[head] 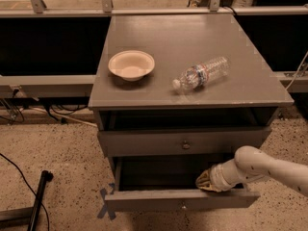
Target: Open middle drawer
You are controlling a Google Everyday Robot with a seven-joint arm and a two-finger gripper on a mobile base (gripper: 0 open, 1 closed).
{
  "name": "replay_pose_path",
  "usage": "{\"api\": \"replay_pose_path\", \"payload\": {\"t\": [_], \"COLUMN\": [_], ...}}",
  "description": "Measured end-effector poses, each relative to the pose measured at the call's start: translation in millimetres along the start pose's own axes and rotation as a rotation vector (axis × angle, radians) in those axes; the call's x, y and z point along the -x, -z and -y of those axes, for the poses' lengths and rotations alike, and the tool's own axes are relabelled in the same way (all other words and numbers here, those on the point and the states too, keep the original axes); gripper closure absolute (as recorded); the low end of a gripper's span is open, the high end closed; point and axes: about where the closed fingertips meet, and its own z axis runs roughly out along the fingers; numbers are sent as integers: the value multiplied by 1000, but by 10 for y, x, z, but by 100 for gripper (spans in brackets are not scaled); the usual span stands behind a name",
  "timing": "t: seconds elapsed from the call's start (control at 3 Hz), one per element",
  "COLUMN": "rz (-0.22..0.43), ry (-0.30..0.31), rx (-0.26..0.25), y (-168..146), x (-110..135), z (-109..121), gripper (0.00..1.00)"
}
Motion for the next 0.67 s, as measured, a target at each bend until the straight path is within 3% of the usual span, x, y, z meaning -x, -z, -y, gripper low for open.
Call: {"api": "replay_pose_path", "payload": {"t": [0.67], "rz": [46], "ry": [8], "rx": [97], "y": [211], "x": [247], "z": [-688], "gripper": [100]}}
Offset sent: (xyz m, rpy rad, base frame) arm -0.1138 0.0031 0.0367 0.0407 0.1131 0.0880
